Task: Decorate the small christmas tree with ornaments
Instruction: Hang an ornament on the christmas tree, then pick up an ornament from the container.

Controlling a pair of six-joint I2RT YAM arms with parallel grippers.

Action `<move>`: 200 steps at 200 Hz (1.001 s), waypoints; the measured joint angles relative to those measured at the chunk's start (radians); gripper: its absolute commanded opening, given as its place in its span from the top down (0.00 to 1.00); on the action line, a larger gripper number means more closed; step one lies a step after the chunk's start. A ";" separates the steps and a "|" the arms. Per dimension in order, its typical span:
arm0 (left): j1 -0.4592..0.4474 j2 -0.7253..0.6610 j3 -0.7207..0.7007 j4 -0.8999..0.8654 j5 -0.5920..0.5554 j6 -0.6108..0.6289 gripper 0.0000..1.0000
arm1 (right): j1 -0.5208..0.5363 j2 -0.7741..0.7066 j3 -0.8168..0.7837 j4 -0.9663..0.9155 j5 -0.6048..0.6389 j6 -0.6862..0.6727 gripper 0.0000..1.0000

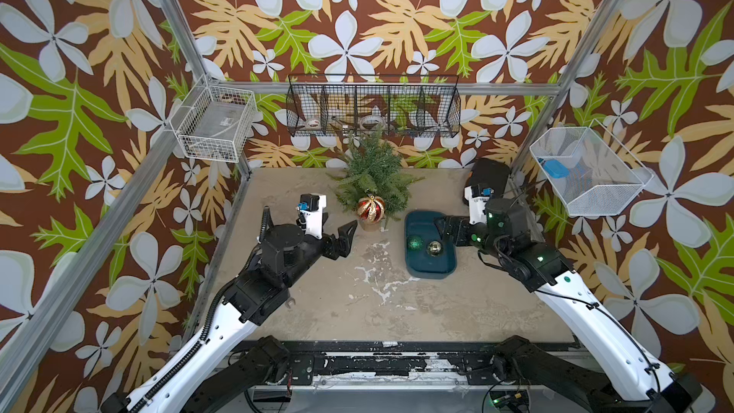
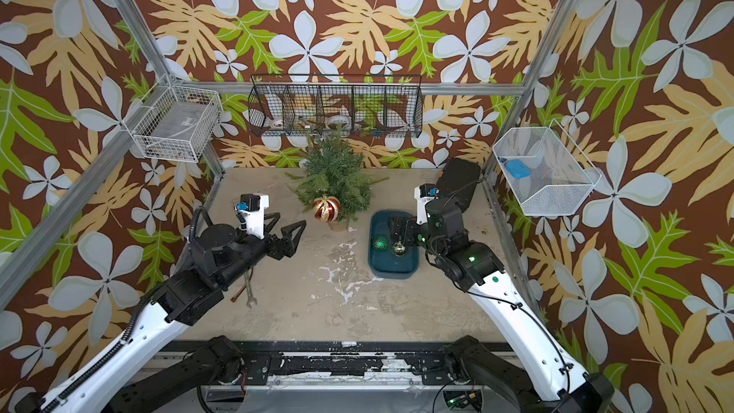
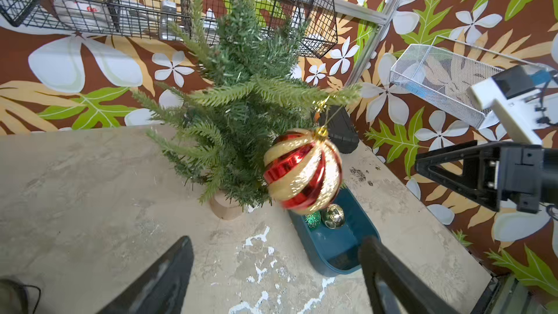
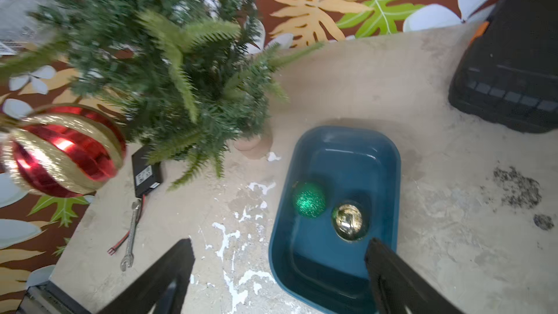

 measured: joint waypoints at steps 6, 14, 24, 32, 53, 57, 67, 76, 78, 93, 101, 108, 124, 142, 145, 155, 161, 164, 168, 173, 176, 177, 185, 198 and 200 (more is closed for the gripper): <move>0.000 -0.013 -0.012 -0.003 -0.003 -0.008 0.13 | -0.002 0.015 -0.006 -0.005 -0.008 0.002 0.13; 0.000 -0.032 -0.030 -0.010 -0.006 -0.021 0.13 | -0.002 0.036 -0.013 -0.009 -0.024 0.002 0.14; 0.000 -0.053 -0.056 -0.019 -0.013 -0.037 0.13 | -0.003 0.062 -0.026 -0.008 -0.040 0.004 0.16; 0.000 -0.068 -0.078 -0.024 -0.013 -0.054 0.13 | -0.004 0.084 -0.040 -0.005 -0.054 0.011 0.17; 0.000 -0.103 -0.134 -0.040 -0.012 -0.090 0.13 | -0.006 0.141 -0.070 0.003 -0.081 0.024 0.19; 0.000 -0.109 -0.145 -0.044 -0.012 -0.100 0.13 | -0.006 0.151 -0.073 0.006 -0.084 0.025 0.19; 0.000 -0.124 -0.170 -0.046 -0.012 -0.118 0.14 | -0.006 0.183 -0.081 0.022 -0.097 0.029 0.20; 0.000 -0.134 -0.188 -0.051 -0.011 -0.135 0.14 | -0.006 0.214 -0.086 0.040 -0.101 0.032 0.21; 0.000 -0.137 -0.193 -0.052 -0.011 -0.138 0.14 | -0.006 0.219 -0.087 0.043 -0.102 0.033 0.21; 0.000 -0.151 -0.220 -0.053 0.000 -0.165 0.14 | -0.006 0.269 -0.089 0.068 -0.117 0.049 0.23; 0.000 -0.157 -0.232 -0.053 0.008 -0.181 0.14 | -0.006 0.295 -0.089 0.083 -0.127 0.051 0.23; 0.000 -0.164 -0.242 -0.053 0.009 -0.189 0.13 | -0.006 0.314 -0.089 0.094 -0.128 0.051 0.23; 0.000 -0.179 -0.265 -0.050 0.018 -0.213 0.13 | -0.006 0.357 -0.089 0.123 -0.135 0.061 0.23; 0.000 -0.192 -0.294 -0.047 0.044 -0.238 0.13 | -0.006 0.399 -0.084 0.146 -0.147 0.073 0.23; 0.000 -0.194 -0.299 -0.046 0.045 -0.241 0.13 | -0.006 0.406 -0.082 0.151 -0.148 0.074 0.23; 0.000 -0.201 -0.312 -0.043 0.053 -0.259 0.13 | -0.006 0.432 -0.076 0.168 -0.150 0.078 0.25; 0.000 -0.204 -0.320 -0.039 0.061 -0.263 0.13 | -0.006 0.447 -0.072 0.178 -0.151 0.077 0.25; 0.000 -0.206 -0.325 -0.037 0.065 -0.266 0.13 | -0.006 0.454 -0.071 0.181 -0.151 0.078 0.26; 0.000 -0.207 -0.329 -0.034 0.067 -0.269 0.13 | -0.006 0.463 -0.069 0.184 -0.153 0.079 0.26; 0.000 -0.210 -0.335 -0.031 0.068 -0.275 0.13 | -0.006 0.475 -0.066 0.188 -0.153 0.081 0.26; 0.000 -0.212 -0.337 -0.030 0.069 -0.280 0.13 | -0.006 0.481 -0.064 0.190 -0.153 0.081 0.26; 0.000 -0.212 -0.337 -0.030 0.069 -0.281 0.13 | -0.006 0.484 -0.063 0.192 -0.153 0.081 0.26; 0.000 -0.215 -0.341 -0.026 0.078 -0.288 0.13 | -0.006 0.502 -0.059 0.201 -0.153 0.082 0.26; 0.000 -0.219 -0.346 -0.022 0.089 -0.295 0.13 | -0.006 0.526 -0.051 0.209 -0.152 0.087 0.26; 0.000 -0.219 -0.346 -0.021 0.089 -0.296 0.14 | -0.006 0.530 -0.050 0.211 -0.153 0.089 0.26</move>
